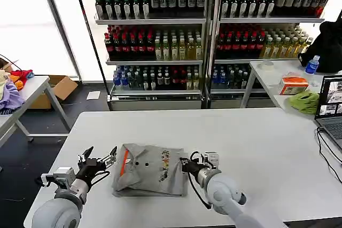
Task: Fold and organize the clothes.
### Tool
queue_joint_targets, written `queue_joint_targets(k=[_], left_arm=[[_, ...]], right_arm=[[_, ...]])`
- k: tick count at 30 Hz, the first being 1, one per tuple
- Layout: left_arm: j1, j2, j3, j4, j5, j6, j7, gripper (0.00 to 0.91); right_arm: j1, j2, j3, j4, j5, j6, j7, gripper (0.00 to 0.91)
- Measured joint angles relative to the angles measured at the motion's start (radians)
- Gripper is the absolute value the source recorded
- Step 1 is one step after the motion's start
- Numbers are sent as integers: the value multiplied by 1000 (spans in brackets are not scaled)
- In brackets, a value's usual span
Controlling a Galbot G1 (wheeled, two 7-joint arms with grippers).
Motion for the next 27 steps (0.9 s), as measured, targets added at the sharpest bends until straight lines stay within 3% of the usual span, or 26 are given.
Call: queue_joint_targets(k=[12,13,21,27], left_arm=[[4,-17,16,-13,7,1,1,907],[5,-19,18,-15,9,1,1,907],[14,-33,23,-24,21,2,6,907],[25,-37,19,-34,25,1,10,907]], right_arm=[[10,-151,111,-37,-32,-1,-71,0],[16,-158,119,-49,-45,-1,-81,907],[32,-187,181,-105,-147,2,-137,907],[-30,-204,238,-50,-262,14,-148,907]])
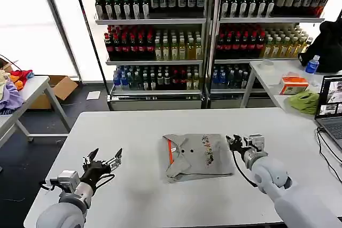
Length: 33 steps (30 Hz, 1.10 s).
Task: Fold and organize the clothes.
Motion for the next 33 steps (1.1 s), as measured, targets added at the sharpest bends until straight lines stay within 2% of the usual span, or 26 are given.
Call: queue_joint_targets(k=[7,13,24,33], left_arm=[[13,-12,-1,-18,7,0,2,907],[37,-18,-13,-35,18,-2,11,907],[79,-29,-21,-59,35,-1,10,907],[88,-46,-22,-63,43,-2,12,907]], right_arm=[[-55,7,4,119,-102,5,-41,907],[0,33,-89,143,-154,-6,-58,907],[141,42,-291,96,-125,-12,-102,907],[184,37,-404,76,-133,-15,-123,907]])
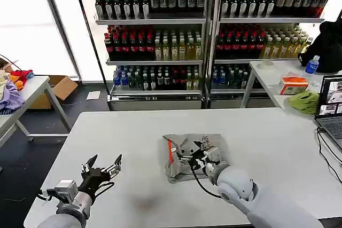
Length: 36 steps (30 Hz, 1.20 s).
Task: Fold and organize the clothes.
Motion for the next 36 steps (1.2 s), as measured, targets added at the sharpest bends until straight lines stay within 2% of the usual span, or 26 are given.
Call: queue_joint_targets(k=[17,27,36], left_arm=[[11,0,1,-4,3,-2,2,907],[9,0,2,-5,5,-2,2,907],[2,-12,15,-3,11,-2,5,907]], right_arm=[[-12,-42,-70,7,20,-3,15,907],[-51,-78,-61,53,50,-4,31,897],[-107,-120,-8,136,75,-4,41,887]])
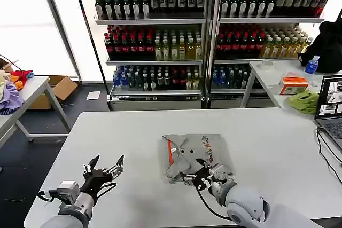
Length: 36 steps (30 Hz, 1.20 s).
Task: Fold and organize the clothes.
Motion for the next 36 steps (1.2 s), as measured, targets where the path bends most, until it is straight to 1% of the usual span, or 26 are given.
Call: queue_joint_targets(k=[4,7,12,18,25,30,36], left_arm=[[1,-7,2,-2,3,0,3,907],[4,-13,-3,-8,5,-6,3,907],[12,-32,-19,-23,8,-34,2,907],[26,-67,-32,-46,26,-85,6,907],[21,-95,-28,-50,65,-125,6,907],[18,-99,-19,-38,93,-155,8,907],[12,-98,-5,-31,111,-172,10,907]], right_arm=[[-8,-5,32,22,13,1,8,887],[-15,-5,57,40,16,3,15,907],[-37,14,130,60,-4,5,32,907],[-91,75,281,70,-63,6,59,907],[-190,143,457,76,-127,22,66,907],[-275,178,576,95,-165,42,69,907],[-353,214,687,118,-190,56,78,907]])
